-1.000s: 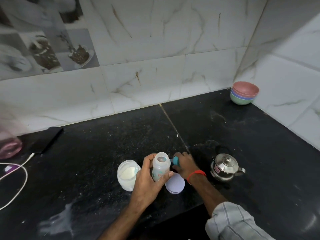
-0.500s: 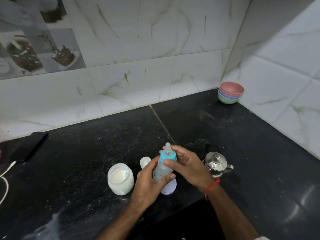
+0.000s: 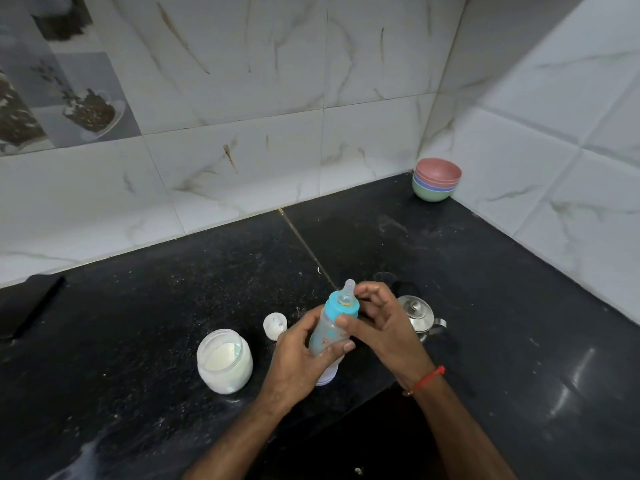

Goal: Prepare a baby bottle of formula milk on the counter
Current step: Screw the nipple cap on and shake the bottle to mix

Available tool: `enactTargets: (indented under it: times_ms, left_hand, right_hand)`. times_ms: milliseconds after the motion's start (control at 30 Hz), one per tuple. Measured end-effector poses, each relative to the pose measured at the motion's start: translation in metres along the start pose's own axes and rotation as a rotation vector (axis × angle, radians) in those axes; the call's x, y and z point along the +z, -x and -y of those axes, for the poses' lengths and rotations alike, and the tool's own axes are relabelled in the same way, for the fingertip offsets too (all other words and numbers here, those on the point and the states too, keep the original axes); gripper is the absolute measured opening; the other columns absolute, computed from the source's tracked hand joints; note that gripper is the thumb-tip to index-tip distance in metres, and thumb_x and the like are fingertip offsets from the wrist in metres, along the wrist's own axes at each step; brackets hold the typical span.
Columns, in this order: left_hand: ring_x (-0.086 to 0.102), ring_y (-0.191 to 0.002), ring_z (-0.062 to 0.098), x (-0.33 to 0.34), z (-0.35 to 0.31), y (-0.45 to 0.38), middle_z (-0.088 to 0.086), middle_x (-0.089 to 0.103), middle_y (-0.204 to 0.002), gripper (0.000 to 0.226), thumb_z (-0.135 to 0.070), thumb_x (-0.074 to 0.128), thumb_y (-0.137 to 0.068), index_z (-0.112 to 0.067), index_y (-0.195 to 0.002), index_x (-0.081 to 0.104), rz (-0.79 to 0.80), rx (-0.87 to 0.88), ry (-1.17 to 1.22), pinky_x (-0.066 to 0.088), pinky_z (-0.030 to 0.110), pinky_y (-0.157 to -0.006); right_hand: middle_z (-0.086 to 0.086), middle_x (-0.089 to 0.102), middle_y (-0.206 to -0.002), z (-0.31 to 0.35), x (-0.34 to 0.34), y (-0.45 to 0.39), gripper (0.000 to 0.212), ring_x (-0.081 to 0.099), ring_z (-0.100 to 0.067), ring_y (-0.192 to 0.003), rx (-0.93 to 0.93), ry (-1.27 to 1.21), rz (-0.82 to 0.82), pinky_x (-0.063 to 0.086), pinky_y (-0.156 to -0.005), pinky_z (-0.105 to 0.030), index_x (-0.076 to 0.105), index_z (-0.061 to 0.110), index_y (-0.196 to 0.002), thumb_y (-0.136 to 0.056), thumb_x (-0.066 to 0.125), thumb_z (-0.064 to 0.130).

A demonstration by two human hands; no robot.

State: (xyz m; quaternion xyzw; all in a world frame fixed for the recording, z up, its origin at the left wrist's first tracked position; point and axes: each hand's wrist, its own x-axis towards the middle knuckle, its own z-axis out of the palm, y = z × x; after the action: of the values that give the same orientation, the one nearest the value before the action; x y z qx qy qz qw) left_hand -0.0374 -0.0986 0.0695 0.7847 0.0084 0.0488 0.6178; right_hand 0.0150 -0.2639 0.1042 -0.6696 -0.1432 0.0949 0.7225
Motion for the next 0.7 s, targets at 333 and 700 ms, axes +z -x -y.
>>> enactTargets:
  times_ms: [333, 700]
  left_hand:
    - [0.069, -0.111, -0.004, 0.000, -0.006, -0.004, -0.030, 0.071, -0.118, 0.055, -0.048, 0.082, -0.074, -0.051, -0.123, 0.057, -0.057, 0.023, -0.012, 0.058, 0.019, -0.091]
    - [0.069, -0.117, 0.008, 0.002, -0.006, -0.002, -0.018, 0.072, -0.124, 0.056, -0.041, 0.085, -0.080, -0.045, -0.130, 0.061, -0.002, 0.069, 0.006, 0.060, 0.033, -0.097]
  right_hand:
    - [-0.005, 0.074, -0.126, 0.014, -0.004, 0.010, 0.049, 0.066, -0.020, -0.124, -0.065, 0.006, -0.075, 0.052, -0.105, -0.039, 0.051, 0.020, -0.142, -0.096, 0.065, 0.019]
    - [0.001, 0.068, -0.109, 0.008, -0.009, 0.011, 0.048, 0.064, -0.014, -0.111, -0.109, 0.100, -0.053, 0.051, -0.106, -0.054, 0.056, 0.019, -0.131, -0.087, 0.076, 0.017]
